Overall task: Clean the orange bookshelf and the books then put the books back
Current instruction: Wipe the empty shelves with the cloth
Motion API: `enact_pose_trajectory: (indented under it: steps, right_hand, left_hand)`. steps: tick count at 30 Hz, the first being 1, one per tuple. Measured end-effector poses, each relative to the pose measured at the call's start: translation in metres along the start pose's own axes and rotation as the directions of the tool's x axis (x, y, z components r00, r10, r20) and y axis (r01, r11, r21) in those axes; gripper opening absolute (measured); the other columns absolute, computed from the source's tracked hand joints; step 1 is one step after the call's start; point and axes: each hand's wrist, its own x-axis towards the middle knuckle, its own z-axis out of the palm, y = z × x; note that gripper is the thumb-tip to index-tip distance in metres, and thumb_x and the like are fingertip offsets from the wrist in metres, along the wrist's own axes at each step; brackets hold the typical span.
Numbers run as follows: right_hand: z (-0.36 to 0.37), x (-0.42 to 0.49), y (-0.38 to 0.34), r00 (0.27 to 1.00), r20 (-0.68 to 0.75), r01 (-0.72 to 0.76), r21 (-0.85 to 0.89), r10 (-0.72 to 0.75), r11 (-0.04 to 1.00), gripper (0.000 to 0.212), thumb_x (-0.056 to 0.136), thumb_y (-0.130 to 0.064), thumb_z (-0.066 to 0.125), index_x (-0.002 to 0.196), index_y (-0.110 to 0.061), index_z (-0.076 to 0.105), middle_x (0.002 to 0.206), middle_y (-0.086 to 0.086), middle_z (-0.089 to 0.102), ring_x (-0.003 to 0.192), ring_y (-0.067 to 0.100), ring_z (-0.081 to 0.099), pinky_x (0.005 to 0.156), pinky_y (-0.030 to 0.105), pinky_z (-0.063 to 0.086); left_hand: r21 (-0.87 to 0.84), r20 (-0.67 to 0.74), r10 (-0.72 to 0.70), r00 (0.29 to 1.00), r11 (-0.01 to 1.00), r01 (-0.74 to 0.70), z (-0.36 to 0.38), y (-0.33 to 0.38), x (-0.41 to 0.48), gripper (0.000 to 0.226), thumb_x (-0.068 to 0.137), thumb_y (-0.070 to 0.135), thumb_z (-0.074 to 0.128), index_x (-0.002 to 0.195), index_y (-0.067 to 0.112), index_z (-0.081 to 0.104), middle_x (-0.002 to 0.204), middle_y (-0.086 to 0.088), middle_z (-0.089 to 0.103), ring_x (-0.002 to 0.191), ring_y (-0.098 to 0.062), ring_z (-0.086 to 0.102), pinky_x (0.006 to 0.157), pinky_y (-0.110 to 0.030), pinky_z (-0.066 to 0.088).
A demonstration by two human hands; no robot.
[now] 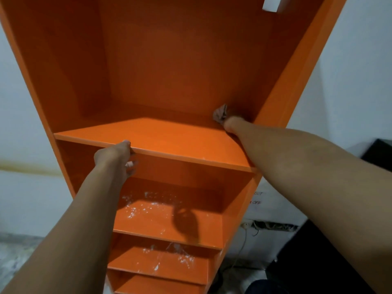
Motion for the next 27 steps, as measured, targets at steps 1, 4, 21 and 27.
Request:
enact_pose_trajectory:
  steps: [1, 4, 21, 27]
  right_hand:
    - [0.011, -0.006, -0.002, 0.991, -0.003, -0.135, -0.075, 0.135, 0.988, 0.035, 0.077, -0.061, 0.051, 0.077, -0.031, 0.068, 0.071, -0.014, 0.066, 0.065, 0.003, 0.062, 0.054, 0.022, 0.032]
    - [0.077, -0.028, -0.080, 0.770, -0.478, -0.633, -0.656, 0.423, 0.411, 0.028, 0.091, -0.025, 0.042, 0.097, -0.014, 0.066, 0.098, 0.009, 0.065, 0.096, 0.026, 0.062, 0.070, 0.029, 0.042]
    - [0.207, -0.108, -0.244, 0.946, -0.323, -0.219, -0.657, -0.007, 0.721, 0.034, 0.073, 0.011, 0.047, 0.096, -0.003, 0.068, 0.096, 0.011, 0.066, 0.086, 0.017, 0.055, 0.076, 0.036, 0.045]
    - [0.182, -0.098, -0.192, 0.840, -0.409, -0.540, -0.693, 0.357, 0.478, 0.029, 0.087, -0.004, 0.045, 0.090, -0.022, 0.069, 0.077, -0.002, 0.067, 0.061, 0.013, 0.056, 0.050, 0.027, 0.037]
  left_hand:
    - [-0.004, 0.018, -0.002, 1.000, 1.000, 0.002, 0.000, -0.001, 0.001, 0.033, 0.098, 0.027, 0.056, 0.125, 0.007, 0.054, 0.090, -0.002, 0.062, 0.092, -0.022, 0.063, 0.079, -0.039, 0.052]
    - [0.004, 0.016, -0.002, 1.000, 1.000, 0.002, -0.002, -0.002, 0.014, 0.033, 0.098, 0.028, 0.056, 0.125, 0.008, 0.055, 0.094, -0.003, 0.064, 0.092, -0.021, 0.063, 0.070, -0.037, 0.052]
    - [0.086, 0.087, -0.003, 0.996, 0.996, -0.005, -0.006, 0.000, 0.014, 0.035, 0.098, 0.029, 0.054, 0.128, 0.009, 0.055, 0.101, -0.002, 0.065, 0.083, -0.018, 0.063, 0.055, -0.034, 0.047]
    - [0.095, 0.092, -0.028, 0.995, 0.995, 0.020, -0.008, 0.003, 0.013, 0.036, 0.099, 0.031, 0.053, 0.129, 0.012, 0.053, 0.104, 0.000, 0.065, 0.078, -0.016, 0.060, 0.053, -0.034, 0.045]
